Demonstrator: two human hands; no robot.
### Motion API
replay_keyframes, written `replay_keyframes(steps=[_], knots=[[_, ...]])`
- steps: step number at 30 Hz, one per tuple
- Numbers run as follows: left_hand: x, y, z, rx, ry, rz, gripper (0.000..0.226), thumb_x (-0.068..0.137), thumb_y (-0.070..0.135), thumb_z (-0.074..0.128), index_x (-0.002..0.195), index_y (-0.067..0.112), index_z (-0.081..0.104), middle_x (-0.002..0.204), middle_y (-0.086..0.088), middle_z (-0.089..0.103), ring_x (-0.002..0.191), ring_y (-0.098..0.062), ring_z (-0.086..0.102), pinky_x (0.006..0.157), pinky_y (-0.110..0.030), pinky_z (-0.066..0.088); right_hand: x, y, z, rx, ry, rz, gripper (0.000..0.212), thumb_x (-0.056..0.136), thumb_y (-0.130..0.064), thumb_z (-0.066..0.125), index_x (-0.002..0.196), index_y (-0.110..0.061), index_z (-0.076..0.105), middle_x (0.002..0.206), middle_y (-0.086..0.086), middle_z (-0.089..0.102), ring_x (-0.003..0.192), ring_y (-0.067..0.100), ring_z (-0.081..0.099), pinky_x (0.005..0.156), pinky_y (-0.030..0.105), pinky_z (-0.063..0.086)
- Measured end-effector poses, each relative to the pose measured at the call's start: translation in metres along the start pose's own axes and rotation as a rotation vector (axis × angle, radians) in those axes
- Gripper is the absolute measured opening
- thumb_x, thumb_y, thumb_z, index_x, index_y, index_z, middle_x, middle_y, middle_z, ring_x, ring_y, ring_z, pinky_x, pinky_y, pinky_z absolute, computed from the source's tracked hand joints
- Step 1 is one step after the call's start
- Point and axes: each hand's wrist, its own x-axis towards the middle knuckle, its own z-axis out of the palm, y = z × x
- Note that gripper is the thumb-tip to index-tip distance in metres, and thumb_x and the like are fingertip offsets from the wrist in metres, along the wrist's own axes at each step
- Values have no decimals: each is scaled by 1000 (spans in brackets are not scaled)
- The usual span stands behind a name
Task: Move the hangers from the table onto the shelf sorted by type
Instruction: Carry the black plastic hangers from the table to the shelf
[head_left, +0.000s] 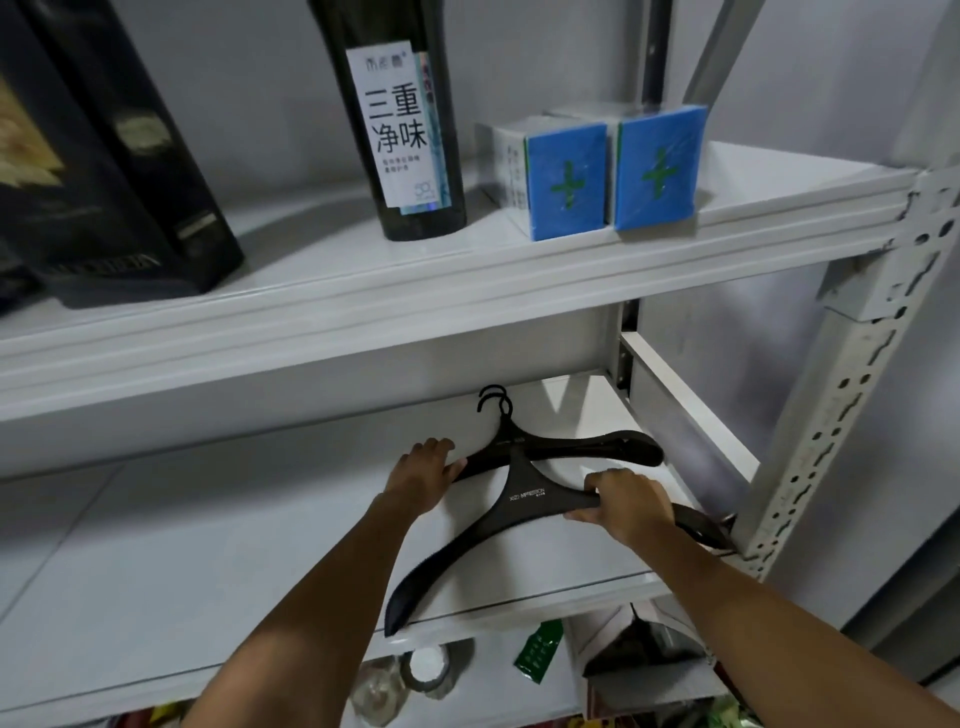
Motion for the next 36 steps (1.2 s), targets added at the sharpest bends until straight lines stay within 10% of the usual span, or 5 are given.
replay_keyframes(steps=[36], knots=[[2, 23, 4, 205, -114, 39, 63, 97, 53, 30, 148, 16, 22, 149, -7, 33, 138, -27, 29, 114, -38, 22, 45, -25, 20, -33, -46, 255, 62, 78, -66, 60, 116, -18, 58, 121, 3, 58, 119, 25, 48, 85, 31, 41]])
